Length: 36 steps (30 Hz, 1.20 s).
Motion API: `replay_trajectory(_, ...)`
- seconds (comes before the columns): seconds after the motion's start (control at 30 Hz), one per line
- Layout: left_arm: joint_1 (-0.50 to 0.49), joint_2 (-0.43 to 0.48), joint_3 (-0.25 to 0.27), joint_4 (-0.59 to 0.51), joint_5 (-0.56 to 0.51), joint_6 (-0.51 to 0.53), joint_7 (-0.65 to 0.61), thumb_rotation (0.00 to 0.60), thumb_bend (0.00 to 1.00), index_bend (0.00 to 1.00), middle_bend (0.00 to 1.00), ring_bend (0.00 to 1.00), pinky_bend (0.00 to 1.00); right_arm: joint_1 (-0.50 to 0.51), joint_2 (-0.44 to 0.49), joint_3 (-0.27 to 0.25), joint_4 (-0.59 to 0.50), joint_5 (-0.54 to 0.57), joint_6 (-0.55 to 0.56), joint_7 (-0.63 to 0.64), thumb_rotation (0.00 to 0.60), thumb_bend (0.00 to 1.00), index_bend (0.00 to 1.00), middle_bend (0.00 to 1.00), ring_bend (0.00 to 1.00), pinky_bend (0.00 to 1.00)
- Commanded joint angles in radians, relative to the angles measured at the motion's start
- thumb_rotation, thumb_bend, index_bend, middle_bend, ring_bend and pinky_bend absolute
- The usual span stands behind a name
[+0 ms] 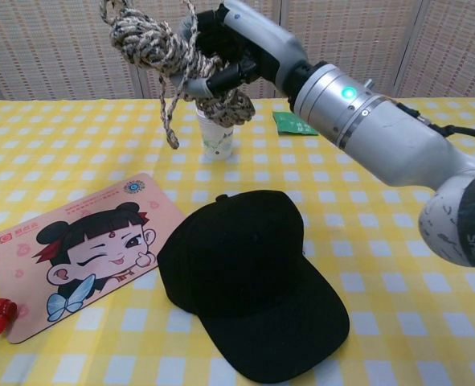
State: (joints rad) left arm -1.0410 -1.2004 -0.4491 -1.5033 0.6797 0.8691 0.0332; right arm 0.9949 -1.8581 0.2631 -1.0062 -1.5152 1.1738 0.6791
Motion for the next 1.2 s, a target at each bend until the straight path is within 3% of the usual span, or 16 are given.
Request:
replay_trajectory(0.03, 0.008, 0.001, 0.013, 0.029, -0.024, -0.011, 0.012, 0.6, 0.45, 0.81, 1.0, 1.0, 0.85, -0.022, 0.018, -0.011, -0.011, -0.02, 0.035, 0.032, 0.6, 0.6, 0.82, 0.63, 0.56, 0.66)
replay_trajectory(0.67, 0.125, 0.018, 0.087, 0.1, -0.03, -0.035, -0.016, 0.6, 0.45, 0.81, 1.0, 1.0, 0.85, -0.104, 0.07, 0.048, -0.062, 0.0, 0.19, 0.106, 0.6, 0.6, 0.83, 0.64, 0.56, 0.66)
replay_trajectory(1.2, 0.222, 0.067, 0.105, 0.069, 0.08, -0.022, -0.08, 0.6, 0.45, 0.81, 1.0, 1.0, 0.85, -0.112, 0.044, 0.11, -0.024, 0.066, 0.209, 0.038, 0.6, 0.6, 0.84, 0.65, 0.56, 0.66)
